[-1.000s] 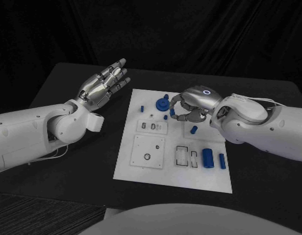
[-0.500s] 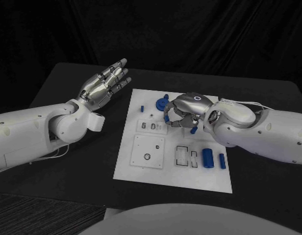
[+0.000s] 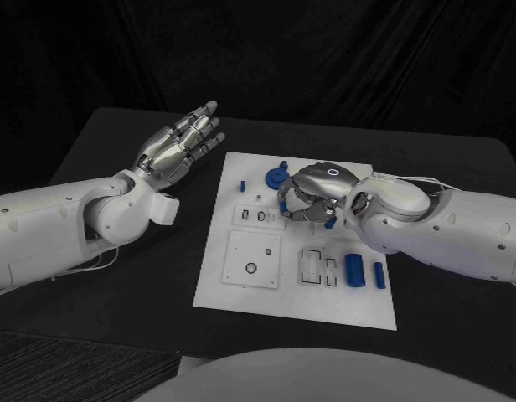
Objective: Assemble the parts on the task board
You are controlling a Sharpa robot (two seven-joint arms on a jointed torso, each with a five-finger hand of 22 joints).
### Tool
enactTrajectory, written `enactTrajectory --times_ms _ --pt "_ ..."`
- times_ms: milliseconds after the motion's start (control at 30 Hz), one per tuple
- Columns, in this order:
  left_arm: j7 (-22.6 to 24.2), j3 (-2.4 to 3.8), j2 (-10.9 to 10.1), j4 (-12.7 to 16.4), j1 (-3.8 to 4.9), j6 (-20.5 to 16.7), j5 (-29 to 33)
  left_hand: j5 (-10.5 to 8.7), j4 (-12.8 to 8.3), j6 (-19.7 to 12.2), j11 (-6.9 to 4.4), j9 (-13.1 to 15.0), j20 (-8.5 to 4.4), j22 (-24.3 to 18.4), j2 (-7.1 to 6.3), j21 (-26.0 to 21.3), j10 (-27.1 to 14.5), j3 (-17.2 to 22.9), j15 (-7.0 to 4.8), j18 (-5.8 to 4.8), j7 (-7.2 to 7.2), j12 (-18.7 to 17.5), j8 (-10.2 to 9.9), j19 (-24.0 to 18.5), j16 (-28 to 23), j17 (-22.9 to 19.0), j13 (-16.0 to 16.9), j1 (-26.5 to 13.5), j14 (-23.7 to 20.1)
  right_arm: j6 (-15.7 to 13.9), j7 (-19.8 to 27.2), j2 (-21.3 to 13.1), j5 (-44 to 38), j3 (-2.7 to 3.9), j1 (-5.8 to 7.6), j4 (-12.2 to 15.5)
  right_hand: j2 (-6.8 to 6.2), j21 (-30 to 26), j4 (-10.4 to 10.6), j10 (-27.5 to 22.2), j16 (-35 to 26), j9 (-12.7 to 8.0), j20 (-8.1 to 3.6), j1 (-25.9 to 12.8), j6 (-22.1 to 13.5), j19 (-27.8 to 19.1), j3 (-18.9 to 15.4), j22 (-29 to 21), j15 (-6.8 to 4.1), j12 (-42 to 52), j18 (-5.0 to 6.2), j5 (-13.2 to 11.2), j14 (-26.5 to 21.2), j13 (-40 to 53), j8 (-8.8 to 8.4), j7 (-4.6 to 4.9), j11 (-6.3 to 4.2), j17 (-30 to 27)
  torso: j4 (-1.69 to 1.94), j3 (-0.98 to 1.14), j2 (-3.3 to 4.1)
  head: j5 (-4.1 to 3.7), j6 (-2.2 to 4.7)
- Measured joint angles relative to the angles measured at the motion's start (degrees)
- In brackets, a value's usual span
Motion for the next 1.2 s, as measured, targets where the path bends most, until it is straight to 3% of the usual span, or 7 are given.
enactTrajectory --times_ms 367,767,1200 --pt "-0.01 0.0 0.01 -0.12 -0.03 0.09 0.0 0.0 0.0 0.0 0.0 0.0 0.0 0.0 0.0 0.0 0.0 0.0 0.0 0.0 0.0 0.0 0.0 0.0 0.0 0.02 0.01 0.0 0.0 0.1 -0.02 0.54 0.0 0.0 -0.26 -0.41 0.0 -0.31 -0.15 -0.21 -0.21 -0.02 0.17 0.0 -0.11 0.17 0.15 -0.01 0.0 0.0 0.0 -0.12 0.0 0.0 -0.12 0.11 0.21 -0.01 0.03 -0.03 0.0 -0.05 -0.01" --pt "-0.06 0.0 0.01 -0.18 -0.04 0.14 0.0 0.0 0.0 0.0 0.0 0.0 0.0 -0.02 0.0 0.0 0.0 0.0 0.0 0.01 0.0 0.0 0.0 0.0 0.0 0.03 -0.03 0.0 0.0 0.49 -0.04 1.32 0.0 0.01 -0.67 -0.93 0.0 -0.55 -0.62 0.0 -0.2 -0.07 0.57 0.0 -0.91 0.16 0.3 -0.01 0.37 0.0 0.0 -1.45 -0.05 -0.01 -0.19 0.91 0.41 -0.01 0.03 -0.03 -0.03 -0.05 -0.01" --pt "-0.11 0.0 0.01 -0.21 -0.05 0.18 0.0 0.0 0.16 0.0 0.0 0.0 0.0 -0.04 0.23 0.0 0.0 0.16 0.0 0.0 0.0 0.0 0.0 0.0 0.0 -0.02 -0.03 0.23 0.0 1.07 -0.13 1.7 0.0 0.01 -0.77 -1.15 -0.6 -1.32 -2.35 -0.01 -0.44 -1.16 0.99 -1.06 -3.97 0.16 -0.17 -0.02 0.73 0.0 0.0 -8.83 -0.09 -0.01 -1.99 1.51 0.81 -0.01 0.02 -0.03 -0.02 -0.13 -0.01"
